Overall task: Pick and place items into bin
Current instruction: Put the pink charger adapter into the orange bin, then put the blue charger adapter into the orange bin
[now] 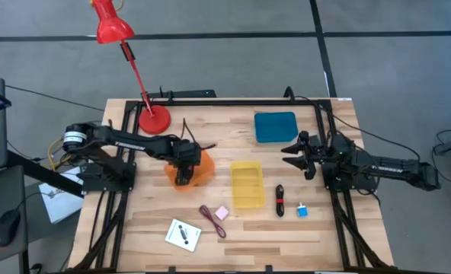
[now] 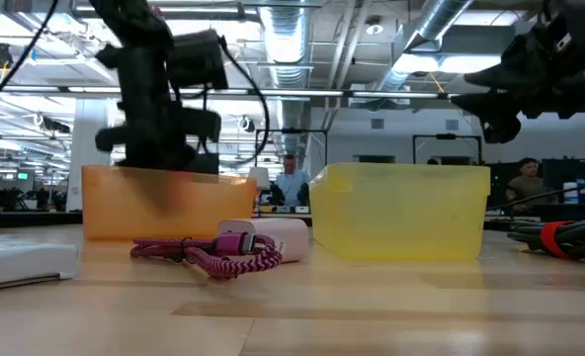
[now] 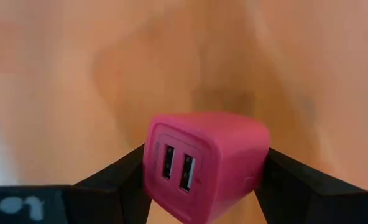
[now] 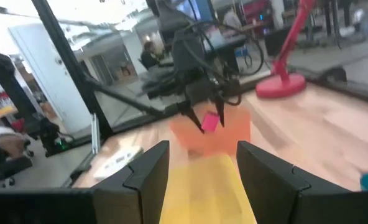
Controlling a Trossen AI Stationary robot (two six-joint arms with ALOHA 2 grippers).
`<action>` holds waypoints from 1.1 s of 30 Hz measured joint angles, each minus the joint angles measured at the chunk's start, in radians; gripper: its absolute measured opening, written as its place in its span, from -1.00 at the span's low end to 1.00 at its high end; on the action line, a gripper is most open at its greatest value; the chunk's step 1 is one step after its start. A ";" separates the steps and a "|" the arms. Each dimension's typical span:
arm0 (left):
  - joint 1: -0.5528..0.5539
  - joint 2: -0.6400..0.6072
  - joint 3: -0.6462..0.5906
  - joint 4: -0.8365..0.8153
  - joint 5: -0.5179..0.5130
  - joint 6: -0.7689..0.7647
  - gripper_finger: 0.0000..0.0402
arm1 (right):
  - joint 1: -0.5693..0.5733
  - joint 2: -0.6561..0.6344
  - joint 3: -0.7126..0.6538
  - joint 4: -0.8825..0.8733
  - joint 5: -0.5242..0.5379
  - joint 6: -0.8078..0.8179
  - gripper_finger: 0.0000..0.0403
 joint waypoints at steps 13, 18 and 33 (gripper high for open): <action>0.003 0.069 0.006 -0.003 -0.017 0.026 0.15 | 0.000 0.012 0.000 -0.005 0.004 0.000 -0.10; -0.001 0.069 0.046 -0.059 -0.067 0.092 0.15 | 0.000 0.012 0.000 -0.003 0.004 0.002 -0.10; -0.016 0.069 0.128 -0.129 -0.217 0.188 0.27 | 0.000 0.012 0.000 -0.001 0.004 0.070 -0.10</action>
